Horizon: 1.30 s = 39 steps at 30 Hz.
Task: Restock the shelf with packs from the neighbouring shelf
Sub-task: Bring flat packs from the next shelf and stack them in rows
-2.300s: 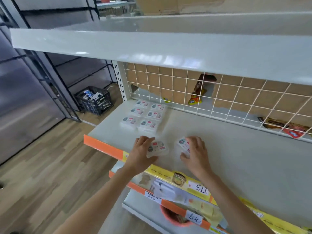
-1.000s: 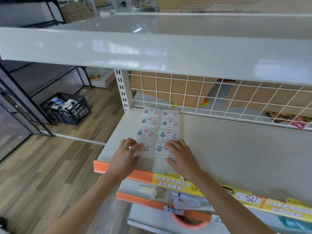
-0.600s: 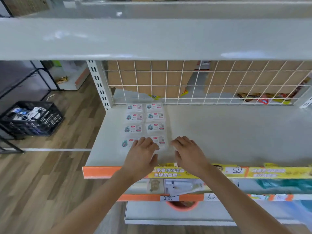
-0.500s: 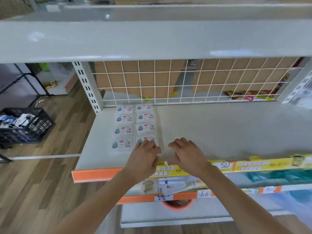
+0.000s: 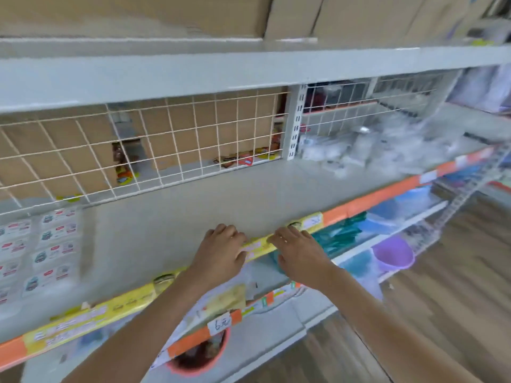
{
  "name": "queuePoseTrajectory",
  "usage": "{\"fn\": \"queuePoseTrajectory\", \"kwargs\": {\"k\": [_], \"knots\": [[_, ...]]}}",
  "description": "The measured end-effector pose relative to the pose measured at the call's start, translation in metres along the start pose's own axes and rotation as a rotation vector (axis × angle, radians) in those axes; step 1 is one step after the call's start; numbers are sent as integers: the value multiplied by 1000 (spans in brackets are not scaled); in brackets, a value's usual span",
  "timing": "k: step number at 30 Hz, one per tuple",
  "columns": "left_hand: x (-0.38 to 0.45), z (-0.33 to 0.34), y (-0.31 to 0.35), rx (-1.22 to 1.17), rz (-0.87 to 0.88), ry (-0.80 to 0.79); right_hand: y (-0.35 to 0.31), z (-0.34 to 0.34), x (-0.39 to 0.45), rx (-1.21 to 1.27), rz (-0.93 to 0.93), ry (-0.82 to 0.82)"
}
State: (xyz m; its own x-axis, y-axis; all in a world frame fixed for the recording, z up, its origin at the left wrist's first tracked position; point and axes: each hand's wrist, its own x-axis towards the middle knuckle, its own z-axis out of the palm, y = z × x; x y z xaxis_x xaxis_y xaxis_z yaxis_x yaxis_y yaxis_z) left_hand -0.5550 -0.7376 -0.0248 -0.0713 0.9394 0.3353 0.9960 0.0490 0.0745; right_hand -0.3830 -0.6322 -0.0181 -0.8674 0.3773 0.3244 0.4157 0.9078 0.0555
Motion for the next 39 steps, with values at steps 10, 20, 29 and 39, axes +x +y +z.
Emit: {"fn": "queuePoseTrajectory", "kwargs": {"k": [10,20,29,39], "knots": [[101,52,116,-113,151,-121,123,-3,-91,48,295,-67],[239,110,141,-234,154,-157,249,12,-82,48,388,-53],[364,145,145,-270,-16,-141,386,7,-31,75,389,-81],[415,166,173,-262,-49,-199,456,31,-1,148,354,-151]]}}
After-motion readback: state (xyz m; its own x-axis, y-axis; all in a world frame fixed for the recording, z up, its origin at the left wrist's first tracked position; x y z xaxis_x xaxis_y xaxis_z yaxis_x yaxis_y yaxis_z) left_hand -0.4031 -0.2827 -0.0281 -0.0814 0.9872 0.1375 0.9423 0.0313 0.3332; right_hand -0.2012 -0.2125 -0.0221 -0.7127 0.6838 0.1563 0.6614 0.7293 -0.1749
